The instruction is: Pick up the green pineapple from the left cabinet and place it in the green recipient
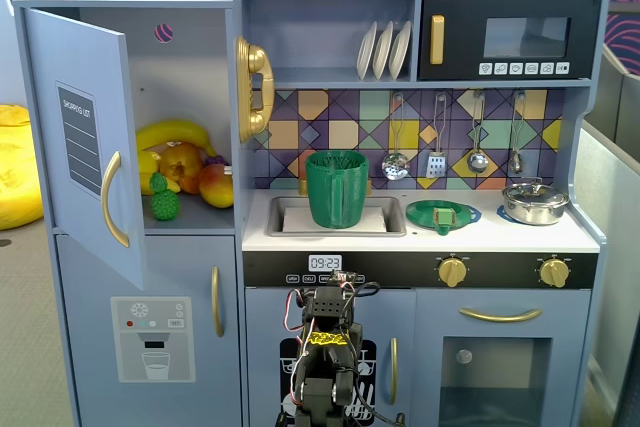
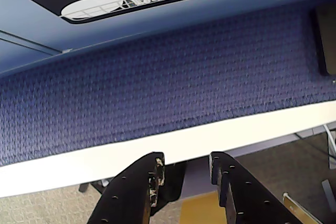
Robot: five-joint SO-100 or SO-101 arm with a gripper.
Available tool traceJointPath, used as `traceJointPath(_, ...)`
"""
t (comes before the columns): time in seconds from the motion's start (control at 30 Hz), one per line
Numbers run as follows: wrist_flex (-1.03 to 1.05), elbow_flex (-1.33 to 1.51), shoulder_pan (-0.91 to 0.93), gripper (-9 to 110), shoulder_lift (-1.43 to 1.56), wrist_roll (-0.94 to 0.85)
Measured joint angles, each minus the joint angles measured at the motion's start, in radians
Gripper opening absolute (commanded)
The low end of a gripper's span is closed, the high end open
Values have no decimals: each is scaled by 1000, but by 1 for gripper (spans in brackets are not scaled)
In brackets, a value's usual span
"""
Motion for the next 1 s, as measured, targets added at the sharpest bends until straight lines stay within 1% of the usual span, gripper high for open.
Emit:
traceJointPath(0.17, 2, 2, -2, 0, 0, -29)
traceJointPath(0.5, 2, 2, -14, 0, 0, -31)
traceJointPath(0.9, 2, 2, -106, 0, 0, -32)
traceJointPath(1.0, -6, 2, -166, 0, 0, -14)
